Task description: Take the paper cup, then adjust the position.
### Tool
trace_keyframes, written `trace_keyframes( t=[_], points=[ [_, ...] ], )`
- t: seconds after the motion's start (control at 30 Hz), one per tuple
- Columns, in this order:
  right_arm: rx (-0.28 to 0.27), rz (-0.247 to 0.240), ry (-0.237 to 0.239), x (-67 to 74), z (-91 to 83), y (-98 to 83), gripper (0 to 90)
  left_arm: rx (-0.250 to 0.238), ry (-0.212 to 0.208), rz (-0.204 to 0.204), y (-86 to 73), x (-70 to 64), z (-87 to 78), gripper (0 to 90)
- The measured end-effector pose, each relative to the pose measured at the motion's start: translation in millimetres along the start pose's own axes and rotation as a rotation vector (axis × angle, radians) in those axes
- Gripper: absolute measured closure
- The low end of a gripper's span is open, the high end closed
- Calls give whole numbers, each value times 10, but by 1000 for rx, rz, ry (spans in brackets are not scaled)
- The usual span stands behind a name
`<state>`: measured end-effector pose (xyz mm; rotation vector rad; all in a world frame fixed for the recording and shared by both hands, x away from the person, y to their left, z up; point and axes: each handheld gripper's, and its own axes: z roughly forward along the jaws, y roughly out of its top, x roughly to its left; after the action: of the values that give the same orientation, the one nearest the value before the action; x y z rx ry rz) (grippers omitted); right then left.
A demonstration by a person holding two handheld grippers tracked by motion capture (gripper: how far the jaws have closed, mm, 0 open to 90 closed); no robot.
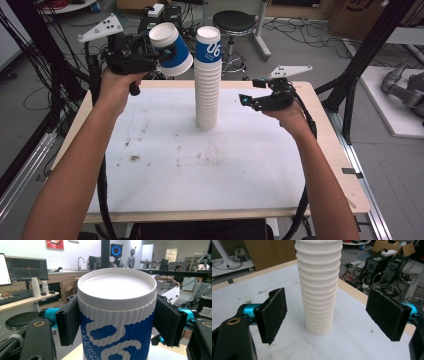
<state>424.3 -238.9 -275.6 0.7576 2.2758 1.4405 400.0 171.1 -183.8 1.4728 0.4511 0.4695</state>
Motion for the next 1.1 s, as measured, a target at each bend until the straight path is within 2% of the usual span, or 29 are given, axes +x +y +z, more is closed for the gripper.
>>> trace_keyframes(
  t=[0.13, 0.23, 0.4, 0.53, 0.7, 0.73, 0.8, 0.97, 1.1],
  points=[
    [10, 17, -22, 5, -178, -213, 178, 37, -18, 21, -151, -71, -81, 283],
    [5, 38, -34, 39, -287, -387, 178, 78, -31, 30, -335, -148, -115, 283],
    [-15, 73, -43, 132, -420, -744, 177, 115, -49, 19, -640, -261, -153, 283],
    [-35, 108, -49, 174, -441, -971, 177, 135, -55, 6, -898, -353, -140, 283],
    [-43, 100, -38, 274, -379, -1137, 177, 185, -59, -24, -1222, -384, -76, 282],
    [-47, 113, -27, 296, -362, -1175, 177, 195, -60, -27, -1261, -386, -66, 282],
    [-32, 115, -20, 326, -331, -1221, 177, 212, -57, -31, -1355, -414, -44, 282],
    [-39, 109, -4, 399, -308, -1252, 177, 211, -68, -46, -1461, -477, -22, 281],
    [-53, 105, 11, 451, -308, -1232, 176, 205, -59, -53, -1498, -521, -16, 279]
  ],
)
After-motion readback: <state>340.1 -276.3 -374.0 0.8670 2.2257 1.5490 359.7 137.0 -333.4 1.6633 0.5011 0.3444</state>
